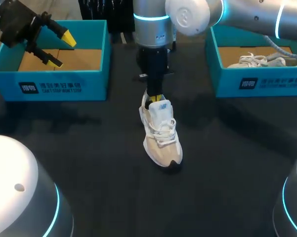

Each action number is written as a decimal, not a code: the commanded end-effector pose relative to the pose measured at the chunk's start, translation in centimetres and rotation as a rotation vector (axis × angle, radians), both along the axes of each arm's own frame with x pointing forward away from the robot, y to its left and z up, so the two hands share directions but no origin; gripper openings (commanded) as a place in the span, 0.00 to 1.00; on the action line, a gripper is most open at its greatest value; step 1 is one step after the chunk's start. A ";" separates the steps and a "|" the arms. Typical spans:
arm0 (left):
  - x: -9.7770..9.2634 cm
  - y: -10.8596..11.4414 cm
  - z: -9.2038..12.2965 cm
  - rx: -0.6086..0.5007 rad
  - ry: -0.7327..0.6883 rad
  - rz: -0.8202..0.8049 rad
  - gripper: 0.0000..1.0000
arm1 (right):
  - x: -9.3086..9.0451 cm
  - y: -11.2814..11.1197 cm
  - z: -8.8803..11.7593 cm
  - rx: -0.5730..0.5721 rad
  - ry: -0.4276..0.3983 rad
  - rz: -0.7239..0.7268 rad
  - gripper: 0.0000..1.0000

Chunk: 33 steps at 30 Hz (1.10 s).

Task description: Take the shoe out of the shoebox, open the shoe tongue, remove and reinsert the insole, then place the shoe into the shoebox

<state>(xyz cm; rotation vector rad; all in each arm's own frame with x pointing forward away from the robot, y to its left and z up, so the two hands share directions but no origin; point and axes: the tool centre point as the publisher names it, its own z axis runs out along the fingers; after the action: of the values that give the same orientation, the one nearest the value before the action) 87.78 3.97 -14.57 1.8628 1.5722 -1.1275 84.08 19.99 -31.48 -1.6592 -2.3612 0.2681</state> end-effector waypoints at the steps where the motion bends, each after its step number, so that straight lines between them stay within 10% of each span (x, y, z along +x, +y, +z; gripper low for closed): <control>1: 0.0 0.0 0.0 0.003 -0.001 -0.002 1.00 | -0.5 -0.2 -0.7 0.003 0.034 -0.016 0.00; 11: 0.0 0.0 0.0 0.003 -0.001 -0.002 1.00 | -1.8 -0.7 -2.5 -0.010 0.086 -0.046 0.00; 18: 0.0 0.0 0.0 0.003 -0.001 -0.002 1.00 | -1.9 -0.4 -2.6 -0.013 0.083 -0.059 1.00; 33: 0.0 0.0 0.0 0.003 -0.001 -0.002 1.00 | -3.0 -0.5 -3.9 -0.017 0.115 -0.091 1.00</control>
<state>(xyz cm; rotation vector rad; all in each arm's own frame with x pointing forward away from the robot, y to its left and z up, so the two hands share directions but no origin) 87.78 3.97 -14.57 1.8630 1.5722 -1.1274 81.19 19.39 -35.15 -1.7015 -2.2042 0.3561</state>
